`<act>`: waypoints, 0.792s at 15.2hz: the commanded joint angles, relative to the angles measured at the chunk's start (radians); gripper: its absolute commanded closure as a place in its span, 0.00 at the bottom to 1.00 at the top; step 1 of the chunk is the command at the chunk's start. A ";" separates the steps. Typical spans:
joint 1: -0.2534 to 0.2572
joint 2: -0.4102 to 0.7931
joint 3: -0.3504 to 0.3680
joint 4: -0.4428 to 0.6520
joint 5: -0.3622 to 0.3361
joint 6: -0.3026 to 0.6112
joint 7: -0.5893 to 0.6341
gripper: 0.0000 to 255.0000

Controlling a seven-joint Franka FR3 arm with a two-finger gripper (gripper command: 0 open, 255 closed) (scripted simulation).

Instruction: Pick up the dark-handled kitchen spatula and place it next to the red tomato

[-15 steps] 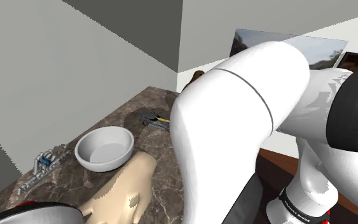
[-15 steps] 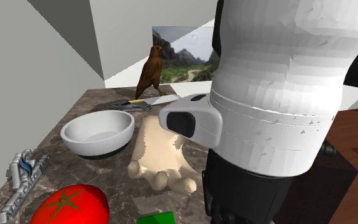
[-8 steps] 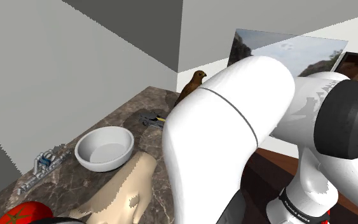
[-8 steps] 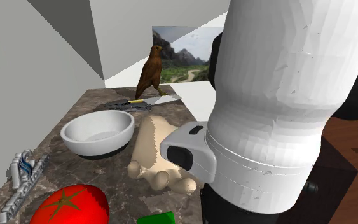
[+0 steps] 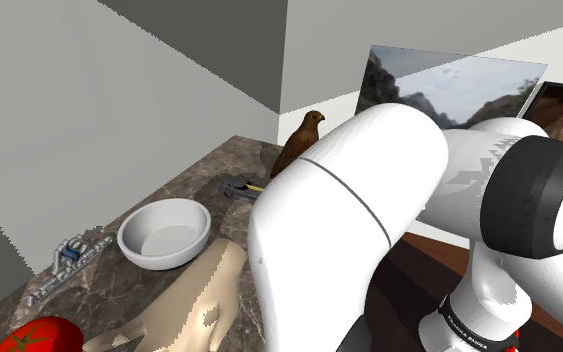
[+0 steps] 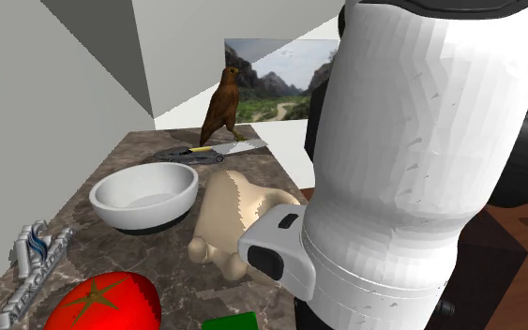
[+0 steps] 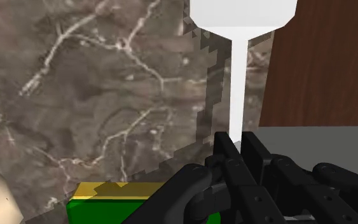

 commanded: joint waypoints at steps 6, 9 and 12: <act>0.000 0.000 0.000 -0.001 0.000 0.001 0.000 0.00; 0.000 0.000 0.000 -0.001 0.000 0.001 0.000 0.00; -0.006 -0.038 0.014 0.003 0.016 -0.040 -0.008 0.00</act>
